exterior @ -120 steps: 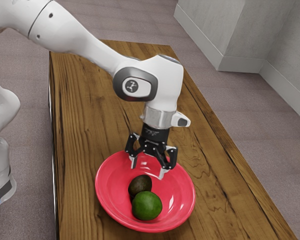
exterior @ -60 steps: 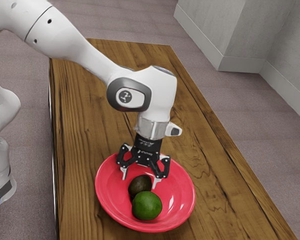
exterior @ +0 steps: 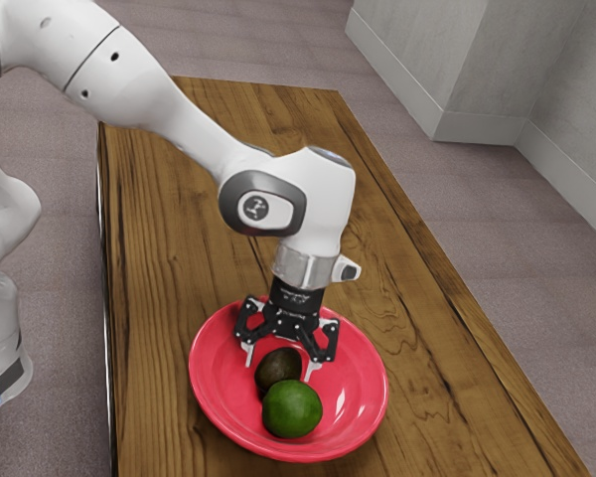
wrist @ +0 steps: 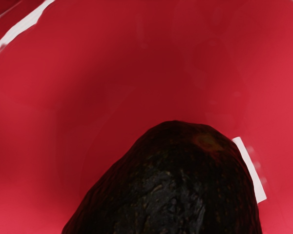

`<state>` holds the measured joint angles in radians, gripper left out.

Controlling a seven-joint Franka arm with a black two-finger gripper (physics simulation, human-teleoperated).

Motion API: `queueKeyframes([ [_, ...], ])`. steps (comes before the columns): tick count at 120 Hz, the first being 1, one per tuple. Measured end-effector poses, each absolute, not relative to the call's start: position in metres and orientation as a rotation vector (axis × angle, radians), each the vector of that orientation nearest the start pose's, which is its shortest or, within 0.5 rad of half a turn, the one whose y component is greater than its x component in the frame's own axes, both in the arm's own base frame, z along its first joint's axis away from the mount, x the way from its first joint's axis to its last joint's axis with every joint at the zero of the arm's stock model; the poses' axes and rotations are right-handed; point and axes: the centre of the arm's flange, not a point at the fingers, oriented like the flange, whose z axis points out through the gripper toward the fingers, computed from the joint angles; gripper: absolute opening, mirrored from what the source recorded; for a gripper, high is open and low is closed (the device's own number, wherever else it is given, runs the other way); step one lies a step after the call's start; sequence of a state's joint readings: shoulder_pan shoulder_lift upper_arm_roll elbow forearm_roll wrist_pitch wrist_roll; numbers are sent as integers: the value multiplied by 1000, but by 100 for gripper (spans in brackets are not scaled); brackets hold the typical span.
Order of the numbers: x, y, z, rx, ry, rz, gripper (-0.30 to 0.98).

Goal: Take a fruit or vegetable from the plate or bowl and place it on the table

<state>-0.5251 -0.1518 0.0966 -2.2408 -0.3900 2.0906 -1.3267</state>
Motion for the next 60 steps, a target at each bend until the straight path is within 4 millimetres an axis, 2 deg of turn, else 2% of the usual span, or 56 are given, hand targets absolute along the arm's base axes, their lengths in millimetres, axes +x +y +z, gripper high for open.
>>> queueKeyframes([
  [38,450,-224,423,-2808,-1764,466,64],
  [60,451,-222,426,-2801,-1784,457,29],
])
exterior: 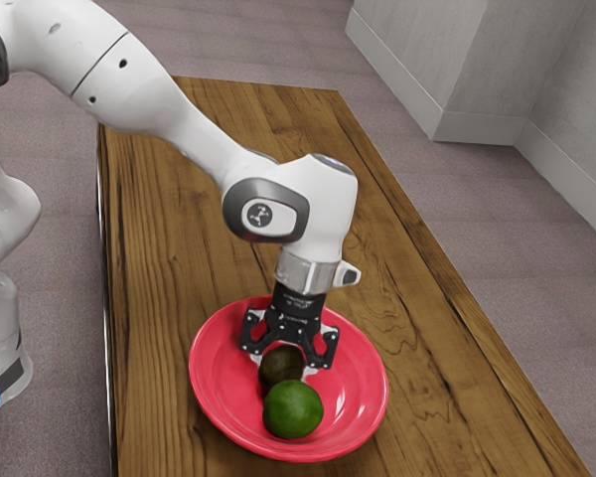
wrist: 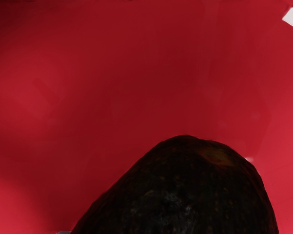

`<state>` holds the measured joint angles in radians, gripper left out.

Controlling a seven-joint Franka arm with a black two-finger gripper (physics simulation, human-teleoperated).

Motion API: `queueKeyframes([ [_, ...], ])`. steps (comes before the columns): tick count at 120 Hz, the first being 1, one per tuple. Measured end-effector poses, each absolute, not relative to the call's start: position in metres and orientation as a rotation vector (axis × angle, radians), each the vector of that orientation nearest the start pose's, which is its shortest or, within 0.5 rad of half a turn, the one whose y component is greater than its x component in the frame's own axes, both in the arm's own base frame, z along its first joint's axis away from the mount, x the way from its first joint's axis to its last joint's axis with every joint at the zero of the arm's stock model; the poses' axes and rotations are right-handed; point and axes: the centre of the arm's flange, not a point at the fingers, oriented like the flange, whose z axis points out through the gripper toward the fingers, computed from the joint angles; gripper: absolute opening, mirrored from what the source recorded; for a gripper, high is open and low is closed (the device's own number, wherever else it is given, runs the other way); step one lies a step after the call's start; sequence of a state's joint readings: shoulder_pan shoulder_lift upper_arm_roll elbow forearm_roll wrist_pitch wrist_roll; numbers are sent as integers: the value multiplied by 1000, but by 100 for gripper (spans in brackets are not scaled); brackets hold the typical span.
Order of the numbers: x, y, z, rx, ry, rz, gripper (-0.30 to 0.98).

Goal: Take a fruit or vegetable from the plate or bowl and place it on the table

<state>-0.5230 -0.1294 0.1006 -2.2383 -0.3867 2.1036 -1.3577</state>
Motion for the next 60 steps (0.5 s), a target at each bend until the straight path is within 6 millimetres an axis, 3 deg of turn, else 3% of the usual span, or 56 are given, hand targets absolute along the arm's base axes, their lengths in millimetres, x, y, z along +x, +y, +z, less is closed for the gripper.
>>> queueKeyframes([
  [18,451,-220,434,-2802,-1794,448,19],
  [42,466,-202,475,-2844,-1819,299,16],
  [51,480,-170,487,-2807,-1913,257,17],
  [60,495,-113,493,-2715,-2078,231,17],
])
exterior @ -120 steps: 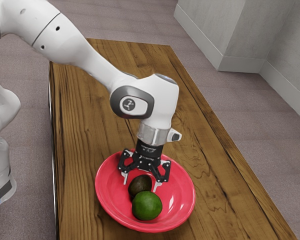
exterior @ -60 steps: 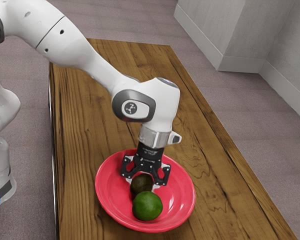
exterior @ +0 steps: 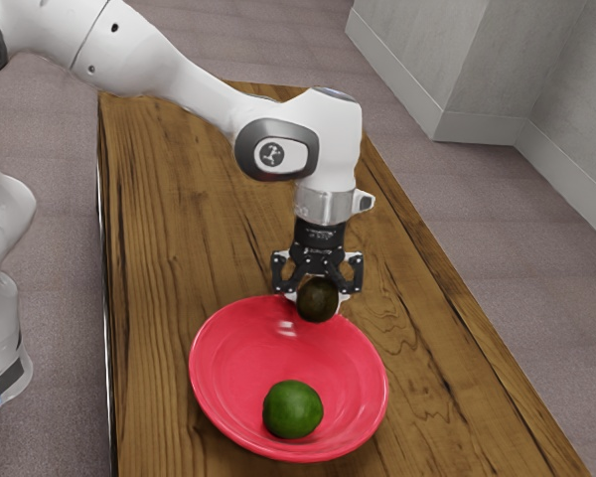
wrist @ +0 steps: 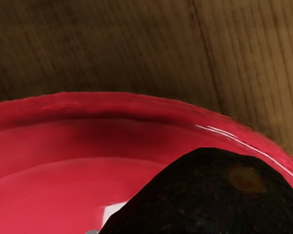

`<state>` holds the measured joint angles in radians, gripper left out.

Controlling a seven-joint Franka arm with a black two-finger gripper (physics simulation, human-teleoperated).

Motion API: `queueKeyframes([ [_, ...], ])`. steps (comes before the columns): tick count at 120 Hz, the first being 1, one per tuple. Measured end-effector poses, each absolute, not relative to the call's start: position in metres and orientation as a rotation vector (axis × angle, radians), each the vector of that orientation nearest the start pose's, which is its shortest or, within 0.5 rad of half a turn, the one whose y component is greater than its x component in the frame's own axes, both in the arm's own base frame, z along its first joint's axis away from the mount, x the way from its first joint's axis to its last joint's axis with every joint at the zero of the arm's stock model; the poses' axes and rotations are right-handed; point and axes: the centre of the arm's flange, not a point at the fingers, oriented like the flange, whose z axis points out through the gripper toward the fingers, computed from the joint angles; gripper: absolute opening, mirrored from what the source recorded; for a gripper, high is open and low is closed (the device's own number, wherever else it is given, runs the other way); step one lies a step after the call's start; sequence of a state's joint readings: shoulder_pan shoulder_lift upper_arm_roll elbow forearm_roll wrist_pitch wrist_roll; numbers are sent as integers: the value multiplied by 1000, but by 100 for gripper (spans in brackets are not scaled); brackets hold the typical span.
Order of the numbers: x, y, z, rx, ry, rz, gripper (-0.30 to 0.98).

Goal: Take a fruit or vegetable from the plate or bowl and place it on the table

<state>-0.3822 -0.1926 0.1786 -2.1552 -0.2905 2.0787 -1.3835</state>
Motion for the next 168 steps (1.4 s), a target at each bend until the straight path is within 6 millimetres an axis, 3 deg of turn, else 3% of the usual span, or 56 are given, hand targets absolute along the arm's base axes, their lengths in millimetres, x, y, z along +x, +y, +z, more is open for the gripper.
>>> queueKeyframes([
  [9,502,-56,501,-2619,-2238,201,19],
  [19,506,-8,507,-2529,-2369,177,20],
  [37,508,51,515,-2424,-2499,121,22],
  [48,507,65,519,-2402,-2514,92,22],
  [65,508,67,524,-2412,-2510,68,49],
  [84,509,60,533,-2445,-2492,45,62],
  [94,513,45,543,-2493,-2459,23,65],
  [102,520,21,566,-2568,-2397,-32,66],
  [112,539,-46,620,-2736,-2209,-163,67],
  [118,546,-75,636,-2792,-2128,-190,68],
  [136,531,-204,696,-2911,-1966,-216,68],
  [153,499,-285,692,-2830,-1975,-47,69],
  [168,468,-330,677,-2689,-2032,83,69],
])
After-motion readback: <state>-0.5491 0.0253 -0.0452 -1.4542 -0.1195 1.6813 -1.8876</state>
